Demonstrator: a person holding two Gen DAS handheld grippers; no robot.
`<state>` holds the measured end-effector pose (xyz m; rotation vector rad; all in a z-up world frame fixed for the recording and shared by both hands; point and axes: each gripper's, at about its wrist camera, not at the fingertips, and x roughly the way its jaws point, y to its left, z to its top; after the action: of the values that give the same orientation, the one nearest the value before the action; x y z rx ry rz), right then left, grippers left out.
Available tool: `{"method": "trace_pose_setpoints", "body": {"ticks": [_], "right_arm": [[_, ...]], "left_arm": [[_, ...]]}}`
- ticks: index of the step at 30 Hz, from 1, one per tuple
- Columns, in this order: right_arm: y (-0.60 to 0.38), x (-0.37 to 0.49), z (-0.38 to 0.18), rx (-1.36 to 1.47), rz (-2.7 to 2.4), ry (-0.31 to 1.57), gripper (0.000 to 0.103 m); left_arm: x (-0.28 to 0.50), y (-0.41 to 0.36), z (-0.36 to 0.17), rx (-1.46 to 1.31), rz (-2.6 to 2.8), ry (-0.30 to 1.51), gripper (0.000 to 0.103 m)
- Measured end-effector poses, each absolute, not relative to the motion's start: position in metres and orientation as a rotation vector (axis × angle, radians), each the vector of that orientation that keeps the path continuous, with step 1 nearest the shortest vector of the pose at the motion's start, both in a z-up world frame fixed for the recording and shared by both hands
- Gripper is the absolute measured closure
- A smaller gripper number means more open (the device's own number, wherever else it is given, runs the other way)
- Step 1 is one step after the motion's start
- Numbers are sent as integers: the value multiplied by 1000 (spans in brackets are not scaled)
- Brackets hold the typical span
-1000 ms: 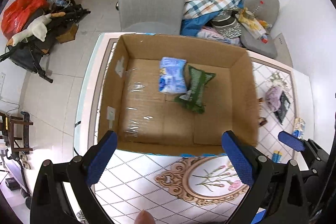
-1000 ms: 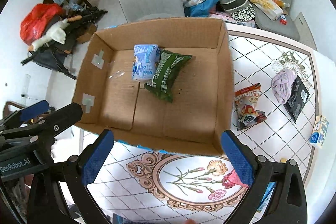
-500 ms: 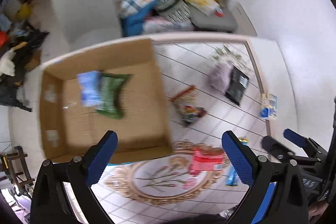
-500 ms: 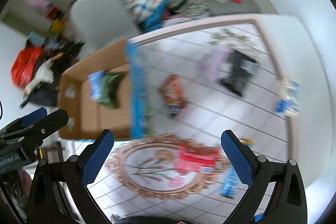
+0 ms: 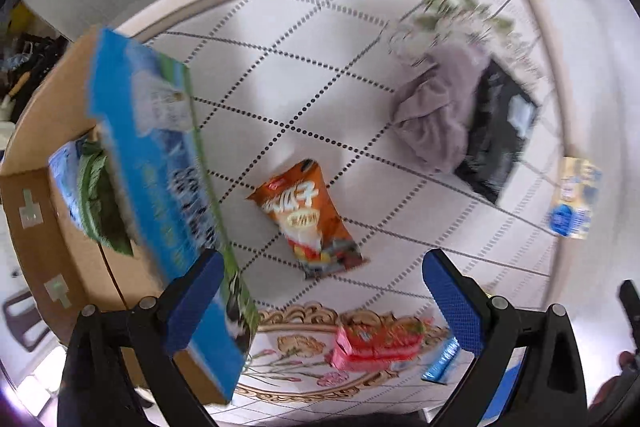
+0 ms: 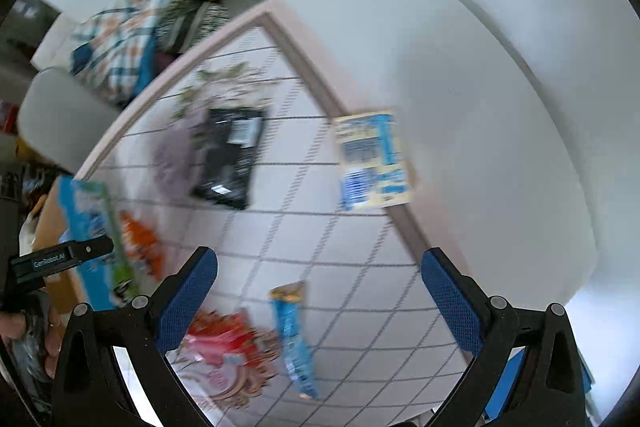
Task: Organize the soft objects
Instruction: 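Grasp the orange seed bag with the left gripper while the right grasps the yellow-white box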
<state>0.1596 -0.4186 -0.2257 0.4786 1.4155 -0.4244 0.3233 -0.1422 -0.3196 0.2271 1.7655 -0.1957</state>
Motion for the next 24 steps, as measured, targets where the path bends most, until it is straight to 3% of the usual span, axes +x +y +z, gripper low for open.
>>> {"method": "trace_pose_setpoints", "body": {"ticks": [8, 15, 19, 22, 24], "right_arm": [[-468, 180, -286, 484, -499, 1504, 0], [-481, 206, -340, 561, -472, 1589, 0], [-481, 215, -361, 588, -448, 1632, 0], [-479, 219, -369, 584, -448, 1652, 0], [-477, 221, -373, 586, -446, 1663, 0]], "left_arm": [[327, -160, -385, 323, -141, 1896, 1], [326, -151, -405, 274, -113, 1931, 3], [329, -140, -407, 251, -90, 1918, 27], [331, -135, -405, 253, -84, 1911, 31], [330, -134, -404, 272, -72, 1898, 44]]}}
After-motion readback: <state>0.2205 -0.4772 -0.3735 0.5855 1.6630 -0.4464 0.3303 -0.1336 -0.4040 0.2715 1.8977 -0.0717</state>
